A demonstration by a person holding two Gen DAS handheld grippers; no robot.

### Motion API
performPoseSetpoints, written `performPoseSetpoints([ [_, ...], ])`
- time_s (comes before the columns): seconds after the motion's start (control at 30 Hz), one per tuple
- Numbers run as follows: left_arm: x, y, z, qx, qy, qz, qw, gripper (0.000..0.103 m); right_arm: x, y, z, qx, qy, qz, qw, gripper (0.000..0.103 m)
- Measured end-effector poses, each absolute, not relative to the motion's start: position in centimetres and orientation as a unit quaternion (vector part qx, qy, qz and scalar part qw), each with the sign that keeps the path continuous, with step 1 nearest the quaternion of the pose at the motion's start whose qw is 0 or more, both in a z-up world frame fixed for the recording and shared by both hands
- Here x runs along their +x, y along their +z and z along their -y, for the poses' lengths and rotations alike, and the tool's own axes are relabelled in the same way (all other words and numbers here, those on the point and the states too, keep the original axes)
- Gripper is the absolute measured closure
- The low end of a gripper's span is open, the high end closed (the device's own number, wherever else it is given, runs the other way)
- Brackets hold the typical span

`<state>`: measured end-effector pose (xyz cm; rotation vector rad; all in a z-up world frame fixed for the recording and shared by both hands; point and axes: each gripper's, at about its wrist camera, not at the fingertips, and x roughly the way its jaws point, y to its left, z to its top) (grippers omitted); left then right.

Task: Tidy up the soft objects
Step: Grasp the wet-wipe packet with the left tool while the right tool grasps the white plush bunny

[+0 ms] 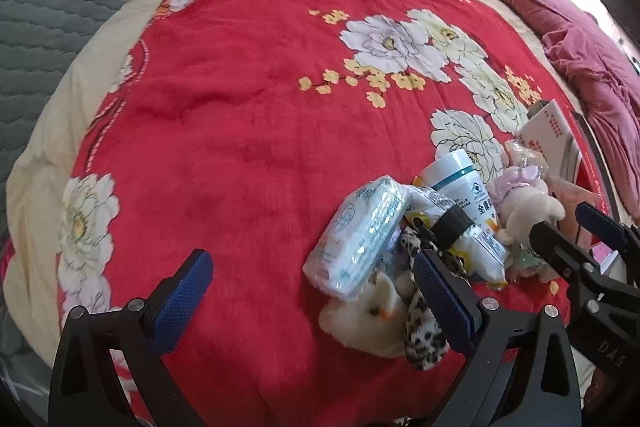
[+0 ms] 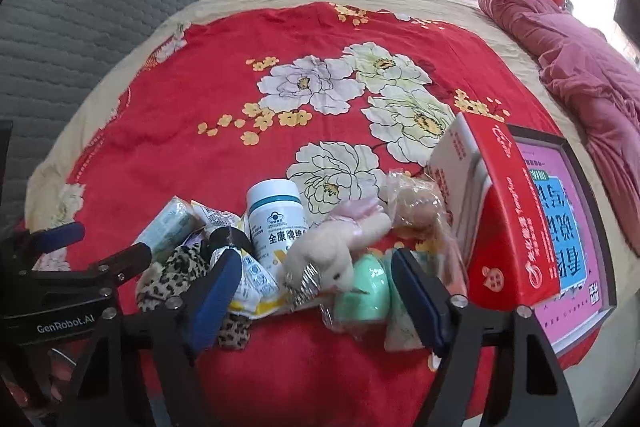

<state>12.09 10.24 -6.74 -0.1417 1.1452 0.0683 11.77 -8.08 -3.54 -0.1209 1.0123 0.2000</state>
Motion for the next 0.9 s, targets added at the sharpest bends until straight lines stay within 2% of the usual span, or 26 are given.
performPoseSetpoints([
  [0.33,14.6,-9.1,-10.7,-0.072,-0.007,-0.569,0.819,0.003,13.1,-6.0,6.9,-0.094,0.071,-0.508,0.853,0.041],
  [0.4,14.9,-9.3,-10.9,-0.076,-0.013,-0.569,0.819,0.009,13.4,-6.5,6.9,-0.095,0.069,-0.513,0.85,0.052],
  [0.47,15.3,-9.6,-11.3,-0.096,-0.033,-0.571,0.815,0.011,13.5,-6.8,7.0,-0.094,0.07,-0.516,0.848,0.054],
  [0.63,15.8,-10.4,-11.2,-0.12,-0.064,-0.575,0.807,0.032,13.6,-7.1,7.2,-0.097,0.078,-0.511,0.85,0.062],
  [0.8,16.3,-10.1,-9.8,-0.102,-0.083,-0.578,0.805,0.062,13.3,-6.1,7.9,-0.072,0.089,-0.503,0.857,0.064],
  [0.9,16.4,-10.3,-9.5,-0.109,-0.094,-0.584,0.799,0.071,12.9,-4.9,8.5,-0.056,0.103,-0.495,0.861,0.064],
])
